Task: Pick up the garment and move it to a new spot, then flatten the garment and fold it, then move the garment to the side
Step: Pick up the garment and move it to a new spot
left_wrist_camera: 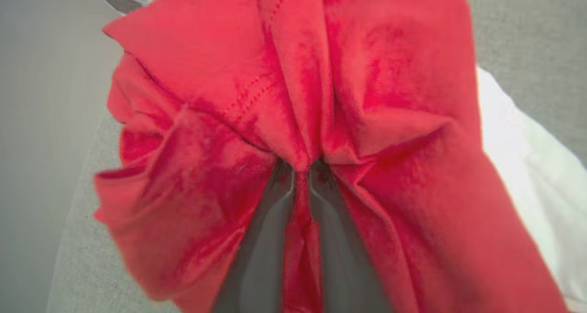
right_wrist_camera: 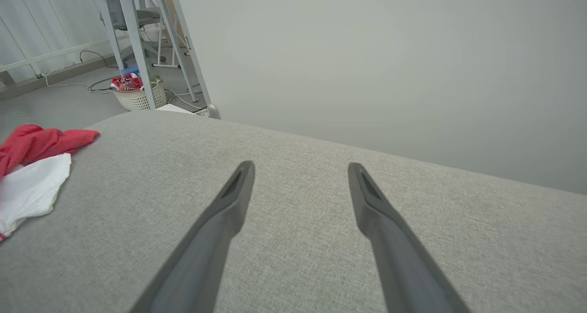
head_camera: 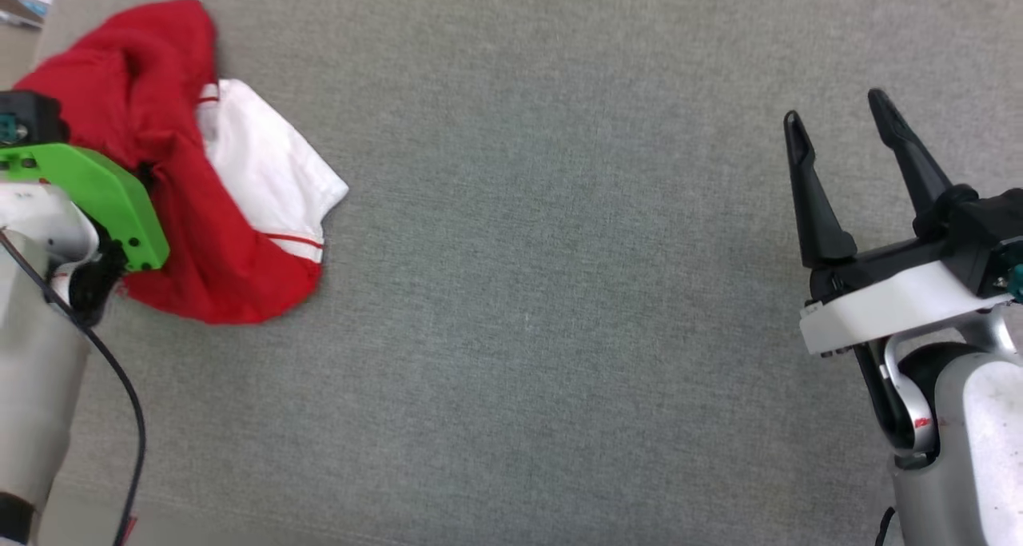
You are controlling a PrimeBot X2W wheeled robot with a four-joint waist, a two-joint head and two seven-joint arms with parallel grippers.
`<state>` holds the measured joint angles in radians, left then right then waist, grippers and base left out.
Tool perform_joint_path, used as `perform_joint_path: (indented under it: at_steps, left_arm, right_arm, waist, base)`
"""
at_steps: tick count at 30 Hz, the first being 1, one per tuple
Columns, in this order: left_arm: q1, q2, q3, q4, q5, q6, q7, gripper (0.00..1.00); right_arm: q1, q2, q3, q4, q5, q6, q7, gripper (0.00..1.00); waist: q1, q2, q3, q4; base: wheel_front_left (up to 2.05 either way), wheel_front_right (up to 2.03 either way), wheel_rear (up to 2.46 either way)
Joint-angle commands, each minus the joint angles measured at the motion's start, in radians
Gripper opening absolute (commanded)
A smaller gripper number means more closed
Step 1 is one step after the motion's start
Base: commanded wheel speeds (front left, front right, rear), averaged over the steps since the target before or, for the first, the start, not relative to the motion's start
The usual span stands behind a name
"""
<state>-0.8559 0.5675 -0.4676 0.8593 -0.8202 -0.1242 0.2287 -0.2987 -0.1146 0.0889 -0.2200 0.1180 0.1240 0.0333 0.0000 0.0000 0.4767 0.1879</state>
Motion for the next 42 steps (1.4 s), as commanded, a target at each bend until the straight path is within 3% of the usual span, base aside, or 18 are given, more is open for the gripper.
perform_joint_path:
  at_steps: [1, 10, 17, 24, 30, 36, 42]
  left_arm:
    - [0.012, -0.016, -0.001, -0.005, 0.026, 0.007, -0.057, 0.00]
    - [0.054, -0.047, -0.019, -0.065, 0.122, 0.088, -0.351, 0.00]
    - [0.128, -0.090, -0.049, -0.208, 0.155, 0.124, -0.437, 0.00]
    - [0.206, -0.160, -0.123, -0.368, 0.177, 0.130, -0.432, 0.00]
    - [0.240, -0.244, -0.229, -0.438, 0.193, 0.090, -0.380, 0.00]
    - [0.279, -0.329, -0.354, -0.449, 0.223, 0.056, -0.330, 0.00]
    - [0.303, -0.360, -0.458, -0.397, 0.258, 0.030, -0.291, 0.00]
  right_arm:
    - [0.018, 0.007, -0.005, 0.010, 0.001, 0.007, -0.011, 1.00]
    - [0.098, 0.041, -0.047, 0.076, 0.009, 0.007, -0.054, 1.00]
    - [0.164, 0.056, -0.082, 0.093, 0.017, 0.007, -0.060, 1.00]
    - [0.202, 0.063, -0.106, 0.085, 0.027, 0.007, -0.057, 1.00]
    - [0.220, 0.064, -0.118, 0.067, 0.049, 0.007, -0.056, 1.00]
    - [0.228, 0.064, -0.138, 0.053, 0.069, 0.007, -0.059, 1.00]
    - [0.206, 0.064, -0.132, 0.045, 0.081, 0.007, -0.070, 1.00]
  waist:
    - [0.0000, 0.0000, -0.090, 0.019]
    - [0.0000, 0.0000, -0.252, -0.016]
    - [0.0000, 0.0000, -0.327, -0.087]
    - [0.0000, 0.0000, -0.351, -0.186]
    - [0.0000, 0.0000, -0.317, -0.261]
    - [0.0000, 0.0000, -0.247, -0.290]
    - [0.0000, 0.0000, -0.180, -0.291]
  base:
    - [0.00, 0.00, 0.00]
    - [0.00, 0.00, 0.00]
    - [0.00, 0.00, 0.00]
    - [0.00, 0.00, 0.00]
    - [0.00, 0.00, 0.00]
    - [0.00, 0.00, 0.00]
    - [0.00, 0.00, 0.00]
